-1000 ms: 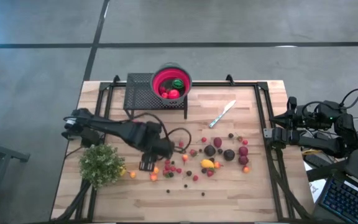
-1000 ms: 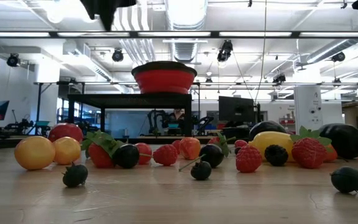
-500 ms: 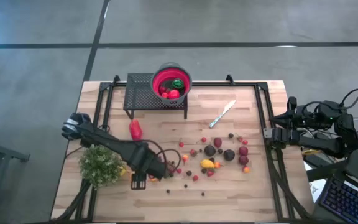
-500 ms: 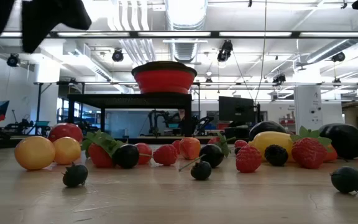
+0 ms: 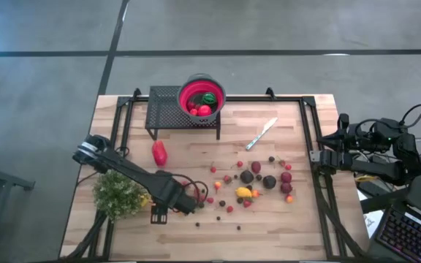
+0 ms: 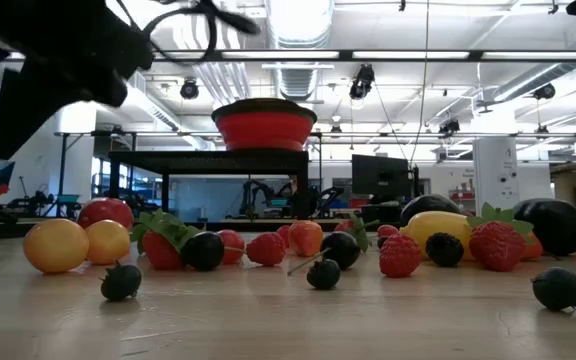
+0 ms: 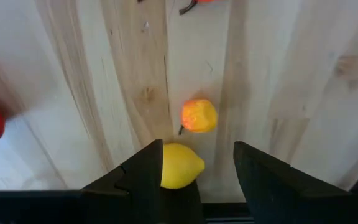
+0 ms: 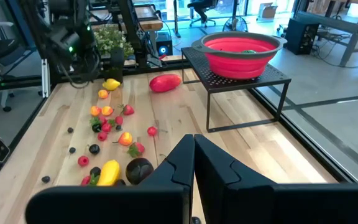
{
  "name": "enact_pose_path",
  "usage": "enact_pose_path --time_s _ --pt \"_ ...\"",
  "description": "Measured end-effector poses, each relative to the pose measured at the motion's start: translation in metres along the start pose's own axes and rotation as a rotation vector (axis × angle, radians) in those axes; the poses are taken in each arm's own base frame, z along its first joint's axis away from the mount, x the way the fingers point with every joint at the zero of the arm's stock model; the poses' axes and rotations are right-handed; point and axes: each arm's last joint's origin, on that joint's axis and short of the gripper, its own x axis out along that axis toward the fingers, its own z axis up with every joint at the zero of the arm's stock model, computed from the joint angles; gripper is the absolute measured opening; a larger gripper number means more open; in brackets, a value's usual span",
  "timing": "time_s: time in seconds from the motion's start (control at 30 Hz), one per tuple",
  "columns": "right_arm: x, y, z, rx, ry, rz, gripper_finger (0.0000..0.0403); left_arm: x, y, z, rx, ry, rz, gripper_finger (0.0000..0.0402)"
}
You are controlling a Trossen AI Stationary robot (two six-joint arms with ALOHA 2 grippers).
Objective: Pick & Place Fruit
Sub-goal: Put the orange pear into the red gray strainer bowl on the shelf
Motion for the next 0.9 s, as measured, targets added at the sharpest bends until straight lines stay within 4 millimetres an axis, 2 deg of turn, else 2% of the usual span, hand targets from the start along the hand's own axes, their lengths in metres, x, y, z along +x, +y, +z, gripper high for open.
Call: enact_pose_path --time_s 0.5,0.9 --pt "0.0 0.0 0.0 -0.001 0.0 0.0 0.0008 0.029 -0.004 0.017 0.012 0.059 0.028 0.0202" --pt "0.0 0.0 0.0 0.0 0.0 0.0 0.0008 0.032 -0.011 0.015 -0.002 0.084 -0.016 0.0202"
